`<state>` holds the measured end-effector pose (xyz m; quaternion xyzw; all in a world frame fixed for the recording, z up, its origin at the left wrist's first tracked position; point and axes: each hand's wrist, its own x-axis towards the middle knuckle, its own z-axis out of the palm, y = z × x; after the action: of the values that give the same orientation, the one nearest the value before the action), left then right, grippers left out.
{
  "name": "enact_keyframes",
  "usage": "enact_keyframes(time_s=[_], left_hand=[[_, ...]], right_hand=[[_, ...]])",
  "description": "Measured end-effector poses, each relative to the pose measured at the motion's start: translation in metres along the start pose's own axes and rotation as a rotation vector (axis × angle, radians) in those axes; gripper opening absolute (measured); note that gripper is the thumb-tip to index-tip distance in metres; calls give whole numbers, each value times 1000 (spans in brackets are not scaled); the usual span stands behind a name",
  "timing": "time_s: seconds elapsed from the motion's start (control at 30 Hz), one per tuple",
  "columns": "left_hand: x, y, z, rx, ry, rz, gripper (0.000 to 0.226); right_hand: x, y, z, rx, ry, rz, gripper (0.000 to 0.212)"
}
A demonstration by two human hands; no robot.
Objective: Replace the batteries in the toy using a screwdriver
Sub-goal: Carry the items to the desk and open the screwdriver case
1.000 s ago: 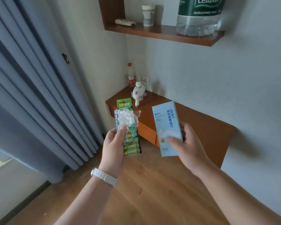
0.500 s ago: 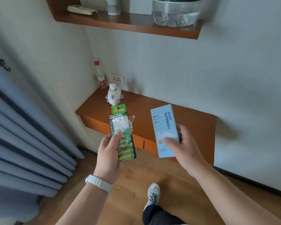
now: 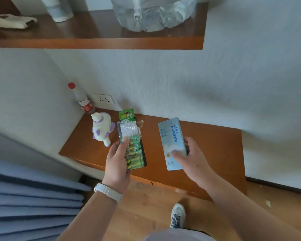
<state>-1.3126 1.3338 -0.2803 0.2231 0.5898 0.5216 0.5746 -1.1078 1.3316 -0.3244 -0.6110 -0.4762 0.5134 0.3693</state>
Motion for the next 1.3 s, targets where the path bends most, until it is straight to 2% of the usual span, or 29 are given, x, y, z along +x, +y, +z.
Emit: enact_keyframes(time_s=[0.27, 0.53, 0.9, 1.13, 1.3], left_hand=[[51, -11, 52, 94, -117, -74, 29], [95, -33, 68, 191, -212, -194, 33], [150, -24, 66, 288, -386, -264, 32], [176, -10, 53, 276, -413, -266, 24], [184, -5, 46, 267, -421, -273, 28]], right_hand=[[42, 46, -28, -15, 99, 152, 34], [50, 111, -34, -67, 220, 344, 35], [89, 119, 0, -81, 327, 460, 43], [109, 131, 4, -256, 421, 541, 42], [112, 140, 2, -325, 495, 596, 42]])
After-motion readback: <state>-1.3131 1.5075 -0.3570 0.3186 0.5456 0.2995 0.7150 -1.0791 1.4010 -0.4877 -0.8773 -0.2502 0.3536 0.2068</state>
